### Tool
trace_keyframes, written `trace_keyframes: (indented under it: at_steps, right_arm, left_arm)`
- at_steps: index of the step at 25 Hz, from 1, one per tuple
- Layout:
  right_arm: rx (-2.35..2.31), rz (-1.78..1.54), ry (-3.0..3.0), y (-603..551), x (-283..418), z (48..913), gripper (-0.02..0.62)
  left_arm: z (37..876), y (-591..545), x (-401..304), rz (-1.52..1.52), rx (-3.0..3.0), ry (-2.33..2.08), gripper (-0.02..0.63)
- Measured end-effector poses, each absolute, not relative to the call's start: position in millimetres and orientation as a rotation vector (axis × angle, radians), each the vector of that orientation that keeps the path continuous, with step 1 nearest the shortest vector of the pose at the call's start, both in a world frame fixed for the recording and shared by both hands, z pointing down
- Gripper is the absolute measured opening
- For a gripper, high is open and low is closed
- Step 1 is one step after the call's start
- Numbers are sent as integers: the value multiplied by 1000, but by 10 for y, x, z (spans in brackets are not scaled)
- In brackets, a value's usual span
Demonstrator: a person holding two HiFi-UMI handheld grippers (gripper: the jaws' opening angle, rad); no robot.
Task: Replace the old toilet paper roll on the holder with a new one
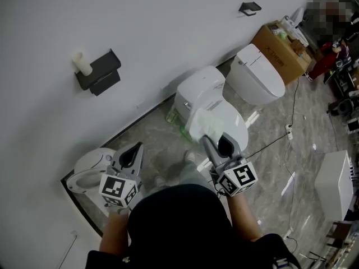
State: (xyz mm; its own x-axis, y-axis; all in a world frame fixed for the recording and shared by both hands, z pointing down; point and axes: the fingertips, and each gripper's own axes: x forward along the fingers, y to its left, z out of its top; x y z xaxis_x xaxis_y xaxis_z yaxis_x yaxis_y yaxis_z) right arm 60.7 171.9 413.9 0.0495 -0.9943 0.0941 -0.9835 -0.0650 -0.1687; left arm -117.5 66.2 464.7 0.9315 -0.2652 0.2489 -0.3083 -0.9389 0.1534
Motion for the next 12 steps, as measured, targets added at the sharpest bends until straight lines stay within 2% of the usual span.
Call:
trace_keyframes:
  at_steps: [12]
  right_arm:
    - [-2173, -331, 2245, 1034, 1566, 4327, 146]
  left_arm:
    - [4674, 80, -416, 358, 2879, -610, 14]
